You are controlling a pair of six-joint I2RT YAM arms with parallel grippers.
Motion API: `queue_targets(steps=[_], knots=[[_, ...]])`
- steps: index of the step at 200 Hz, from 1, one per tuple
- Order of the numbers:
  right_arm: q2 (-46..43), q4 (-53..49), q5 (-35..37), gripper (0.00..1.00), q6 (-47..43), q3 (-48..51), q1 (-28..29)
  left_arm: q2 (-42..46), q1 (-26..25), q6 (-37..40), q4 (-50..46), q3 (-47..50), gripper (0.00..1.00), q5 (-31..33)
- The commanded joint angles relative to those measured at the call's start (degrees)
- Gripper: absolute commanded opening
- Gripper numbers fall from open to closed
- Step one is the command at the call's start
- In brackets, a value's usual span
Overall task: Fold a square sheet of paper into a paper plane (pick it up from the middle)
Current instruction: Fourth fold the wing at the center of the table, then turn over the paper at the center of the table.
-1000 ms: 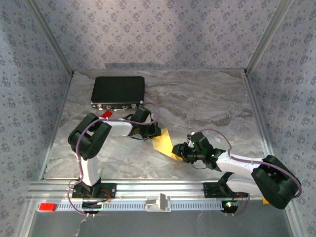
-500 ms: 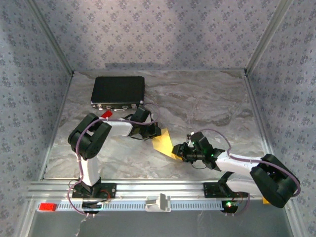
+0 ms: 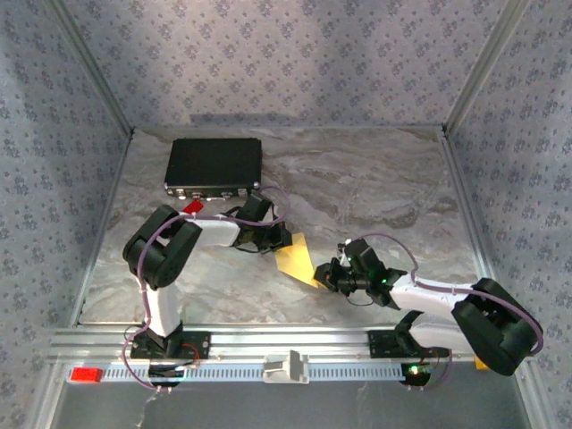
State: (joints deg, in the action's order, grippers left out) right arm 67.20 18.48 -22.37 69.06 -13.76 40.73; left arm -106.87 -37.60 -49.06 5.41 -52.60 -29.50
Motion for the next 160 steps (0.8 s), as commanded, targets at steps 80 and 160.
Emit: queue_targets(steps=[80,160], knots=[[-6.0,-14.7,5.1,0.0,-1.2,-3.2,0.0,10.6,-2.1,0.2,-2.6,-0.6,0.21,0.6],[-25.4,-29.8,11.6,0.0,6.1,-0.8,0.4,16.8,-3.9,0.2,-9.6,-1.2,0.24,5.0]])
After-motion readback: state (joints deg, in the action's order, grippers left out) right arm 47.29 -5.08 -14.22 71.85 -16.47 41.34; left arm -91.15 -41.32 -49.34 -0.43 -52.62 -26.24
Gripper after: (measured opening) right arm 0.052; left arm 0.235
